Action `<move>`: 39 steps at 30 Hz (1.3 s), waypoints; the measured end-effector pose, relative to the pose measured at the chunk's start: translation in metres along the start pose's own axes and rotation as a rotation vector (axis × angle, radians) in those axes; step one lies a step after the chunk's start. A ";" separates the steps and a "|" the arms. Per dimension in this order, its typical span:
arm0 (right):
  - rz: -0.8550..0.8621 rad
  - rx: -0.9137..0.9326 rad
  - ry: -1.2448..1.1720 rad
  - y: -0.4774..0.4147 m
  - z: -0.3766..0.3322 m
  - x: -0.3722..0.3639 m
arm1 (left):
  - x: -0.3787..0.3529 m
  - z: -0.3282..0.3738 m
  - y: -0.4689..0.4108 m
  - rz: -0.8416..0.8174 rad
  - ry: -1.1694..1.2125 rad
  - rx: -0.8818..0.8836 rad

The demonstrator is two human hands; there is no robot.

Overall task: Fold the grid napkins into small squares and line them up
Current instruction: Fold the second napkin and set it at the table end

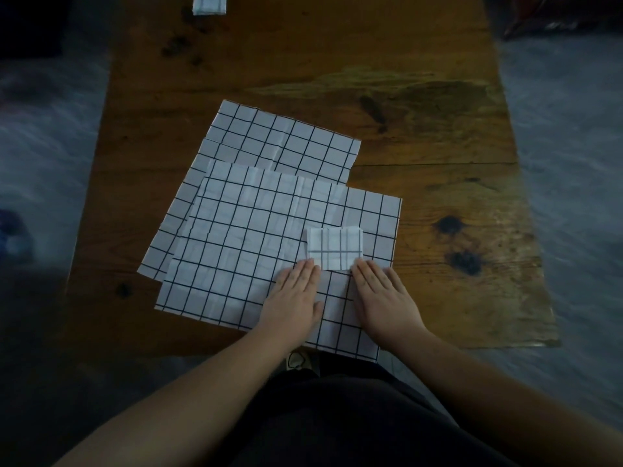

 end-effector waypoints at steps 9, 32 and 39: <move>-0.034 0.072 -0.044 0.001 -0.031 0.003 | 0.007 0.016 -0.009 0.036 -0.004 -0.043; 0.095 0.010 -0.391 -0.067 -0.018 0.081 | 0.059 -0.026 -0.033 0.388 0.668 0.306; 0.022 0.028 -0.059 -0.099 -0.028 0.080 | 0.053 -0.040 -0.054 0.367 0.794 0.490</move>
Point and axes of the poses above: each hand's wrist, its own y-axis away from the middle knuckle, its own x-axis out of the back of the hand, z = x × y, the point moved 6 cm from there along -y, towards the middle knuckle, and after that the axes turned 13 degrees about -x, right-handed, at the moved point
